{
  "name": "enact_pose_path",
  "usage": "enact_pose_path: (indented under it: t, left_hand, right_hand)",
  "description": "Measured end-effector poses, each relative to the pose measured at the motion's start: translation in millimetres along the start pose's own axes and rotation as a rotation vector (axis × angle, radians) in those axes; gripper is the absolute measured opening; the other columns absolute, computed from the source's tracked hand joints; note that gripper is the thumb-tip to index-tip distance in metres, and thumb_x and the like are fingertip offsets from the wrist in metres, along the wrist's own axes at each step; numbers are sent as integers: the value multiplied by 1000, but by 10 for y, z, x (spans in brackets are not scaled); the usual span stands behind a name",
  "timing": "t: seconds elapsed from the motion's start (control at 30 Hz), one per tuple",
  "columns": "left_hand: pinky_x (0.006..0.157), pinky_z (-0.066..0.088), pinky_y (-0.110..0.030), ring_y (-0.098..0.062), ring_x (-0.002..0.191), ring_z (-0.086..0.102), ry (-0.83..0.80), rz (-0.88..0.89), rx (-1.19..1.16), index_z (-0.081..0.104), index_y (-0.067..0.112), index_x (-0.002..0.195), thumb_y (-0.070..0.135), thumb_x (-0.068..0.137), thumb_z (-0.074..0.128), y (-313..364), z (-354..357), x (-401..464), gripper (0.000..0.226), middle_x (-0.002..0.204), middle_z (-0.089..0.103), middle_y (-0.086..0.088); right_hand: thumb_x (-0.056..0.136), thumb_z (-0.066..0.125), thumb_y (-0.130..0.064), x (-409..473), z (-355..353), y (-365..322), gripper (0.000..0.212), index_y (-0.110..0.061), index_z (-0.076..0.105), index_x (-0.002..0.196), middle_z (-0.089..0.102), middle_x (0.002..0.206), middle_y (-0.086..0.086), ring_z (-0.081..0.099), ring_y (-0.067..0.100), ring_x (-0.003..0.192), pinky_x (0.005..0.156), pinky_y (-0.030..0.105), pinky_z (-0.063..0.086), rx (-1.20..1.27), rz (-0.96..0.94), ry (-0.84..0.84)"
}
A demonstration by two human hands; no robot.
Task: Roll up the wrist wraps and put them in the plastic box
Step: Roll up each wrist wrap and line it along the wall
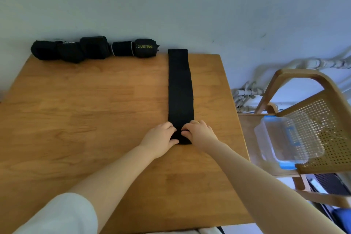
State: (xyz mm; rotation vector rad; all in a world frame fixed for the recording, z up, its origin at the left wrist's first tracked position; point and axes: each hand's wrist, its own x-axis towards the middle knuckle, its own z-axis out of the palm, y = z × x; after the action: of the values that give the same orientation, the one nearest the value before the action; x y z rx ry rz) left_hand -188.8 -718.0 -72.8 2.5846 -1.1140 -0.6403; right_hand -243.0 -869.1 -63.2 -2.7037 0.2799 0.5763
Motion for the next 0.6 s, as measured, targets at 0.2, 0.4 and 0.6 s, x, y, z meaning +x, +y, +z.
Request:
enact_pose_path:
  t: [0.2, 0.4, 0.6]
  left_hand:
    - [87, 48, -30, -17, 108, 56, 14, -55, -110, 40, 21, 138, 35, 98, 46, -3, -93, 90, 43, 135, 46, 1]
    - [78, 50, -31, -15, 88, 56, 48, -53, -46, 49, 14, 131, 33, 100, 41, -56, -113, 195, 37, 132, 39, 3]
    - [80, 51, -30, -17, 96, 58, 3, 41, -44, 42, 21, 136, 41, 97, 45, -95, -203, 176, 44, 128, 47, 1]
  right_hand:
    - [99, 43, -35, 47, -56, -27, 27, -20, 55, 117, 52, 120, 0, 51, 19, 109, 94, 32, 37, -12, -15, 190]
    - [95, 49, -43, -35, 2, 70, 54, -19, 38, 142, 32, 145, 1, 32, 21, 133, 113, 35, 20, -295, -223, 115]
    - [96, 49, -39, 81, -147, 64, 53, -22, 35, 144, 44, 134, -2, 39, 18, 126, 109, 33, 25, -83, -133, 6]
